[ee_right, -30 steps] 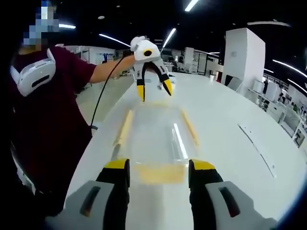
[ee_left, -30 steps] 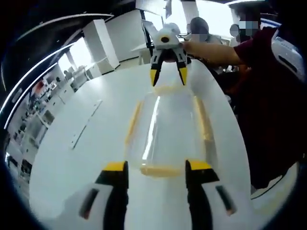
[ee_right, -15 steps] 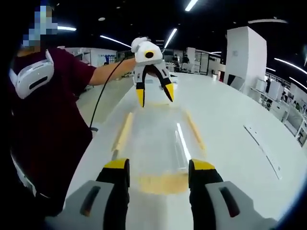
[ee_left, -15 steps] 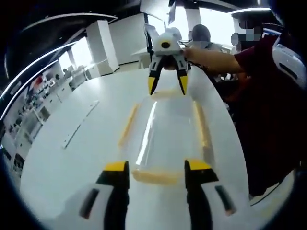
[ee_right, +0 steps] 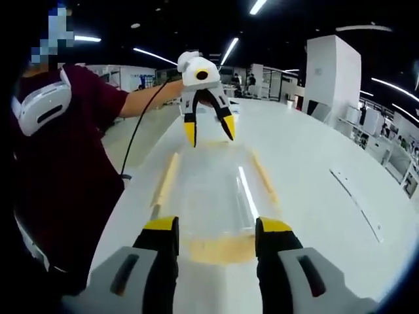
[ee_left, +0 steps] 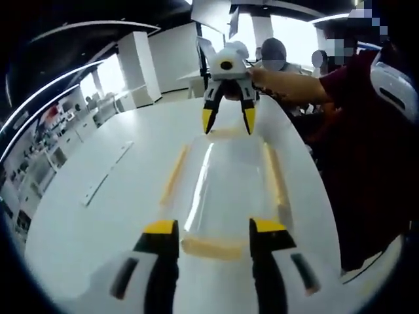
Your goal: Snap each plastic latch of the storage box into its locked position after aligning the lid with the box until every specified latch is closed and the lid sits flush.
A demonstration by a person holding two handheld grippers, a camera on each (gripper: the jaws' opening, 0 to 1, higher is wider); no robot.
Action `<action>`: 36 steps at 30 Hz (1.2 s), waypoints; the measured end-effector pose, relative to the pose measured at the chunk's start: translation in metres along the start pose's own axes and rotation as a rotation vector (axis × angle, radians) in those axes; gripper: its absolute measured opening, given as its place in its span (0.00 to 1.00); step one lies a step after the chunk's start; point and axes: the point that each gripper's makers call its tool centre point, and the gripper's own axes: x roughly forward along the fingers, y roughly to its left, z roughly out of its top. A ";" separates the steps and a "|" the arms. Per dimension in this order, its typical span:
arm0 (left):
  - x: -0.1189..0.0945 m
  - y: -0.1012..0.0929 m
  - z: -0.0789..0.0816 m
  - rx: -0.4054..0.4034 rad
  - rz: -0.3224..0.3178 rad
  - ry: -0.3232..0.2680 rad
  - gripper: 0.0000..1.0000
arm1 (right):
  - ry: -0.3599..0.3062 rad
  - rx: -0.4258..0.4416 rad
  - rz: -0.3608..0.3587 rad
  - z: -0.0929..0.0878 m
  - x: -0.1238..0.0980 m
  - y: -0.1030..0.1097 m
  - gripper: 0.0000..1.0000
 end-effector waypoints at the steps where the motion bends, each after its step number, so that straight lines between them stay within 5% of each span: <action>1: 0.000 0.000 0.000 -0.001 0.002 -0.005 0.42 | -0.002 0.001 -0.003 0.000 0.000 0.000 0.45; 15: -0.005 0.000 -0.001 -0.096 0.068 -0.137 0.51 | -0.105 0.025 -0.098 0.002 -0.006 0.000 0.54; 21: -0.012 0.005 0.019 -0.165 0.138 -0.291 0.60 | -0.196 0.040 -0.157 0.016 -0.016 0.001 0.68; 26: -0.029 0.009 0.044 -0.241 0.219 -0.501 0.74 | -0.264 0.050 -0.240 0.025 -0.022 0.002 0.81; 31: -0.033 -0.002 0.050 -0.263 0.263 -0.558 0.78 | -0.374 0.107 -0.308 0.035 -0.029 0.004 0.90; 36: -0.038 -0.006 0.053 -0.322 0.300 -0.613 0.80 | -0.412 0.132 -0.360 0.034 -0.028 0.012 0.95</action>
